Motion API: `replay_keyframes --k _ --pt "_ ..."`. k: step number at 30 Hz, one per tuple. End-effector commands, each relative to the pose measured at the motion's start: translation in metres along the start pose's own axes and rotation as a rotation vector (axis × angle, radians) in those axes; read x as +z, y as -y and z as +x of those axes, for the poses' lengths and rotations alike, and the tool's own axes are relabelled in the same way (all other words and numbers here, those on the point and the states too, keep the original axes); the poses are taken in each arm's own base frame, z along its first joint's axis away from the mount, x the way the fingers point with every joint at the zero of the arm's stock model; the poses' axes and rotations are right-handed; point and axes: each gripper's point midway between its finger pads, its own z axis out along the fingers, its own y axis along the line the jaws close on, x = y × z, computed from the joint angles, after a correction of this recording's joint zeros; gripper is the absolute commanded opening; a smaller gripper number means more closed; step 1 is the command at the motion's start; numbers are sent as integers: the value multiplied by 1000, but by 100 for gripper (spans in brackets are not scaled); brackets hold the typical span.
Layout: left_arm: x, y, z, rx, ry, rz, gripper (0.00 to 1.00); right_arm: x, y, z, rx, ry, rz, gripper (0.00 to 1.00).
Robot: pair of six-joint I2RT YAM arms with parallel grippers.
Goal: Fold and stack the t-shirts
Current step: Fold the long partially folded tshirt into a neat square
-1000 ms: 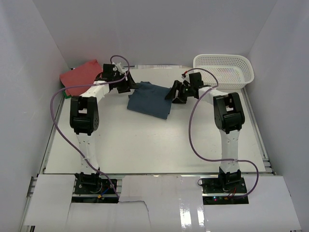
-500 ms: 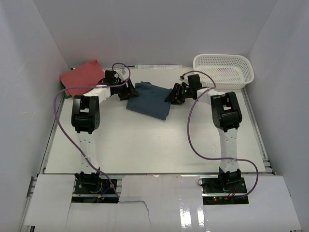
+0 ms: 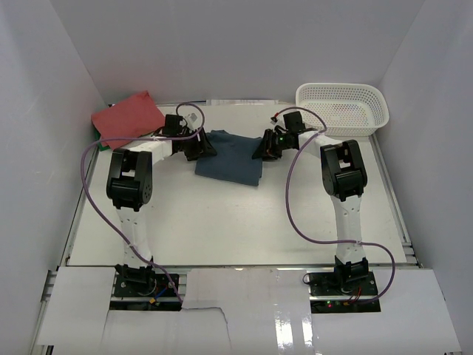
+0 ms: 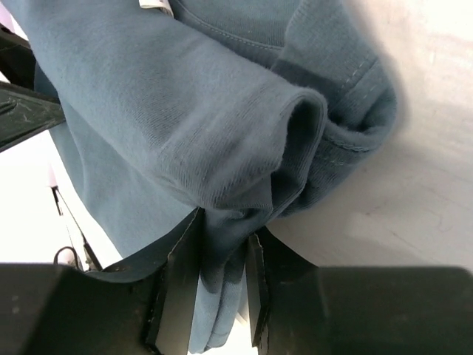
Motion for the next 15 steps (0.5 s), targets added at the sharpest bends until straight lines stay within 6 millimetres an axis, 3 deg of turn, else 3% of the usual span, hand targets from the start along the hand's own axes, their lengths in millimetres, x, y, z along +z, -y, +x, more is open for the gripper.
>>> replay_keyframes --k 1,12,13,15 --pt "-12 13 21 -9 -44 -21 69 4 6 15 -8 -65 21 33" --pt "-25 33 70 -22 -107 -75 68 -18 6 46 -34 -132 57 36" --pt "-30 34 78 -27 -115 -81 68 -20 11 58 -25 -155 67 36" --pt "-35 41 89 -31 -124 -85 68 -30 3 65 -42 -156 70 37"
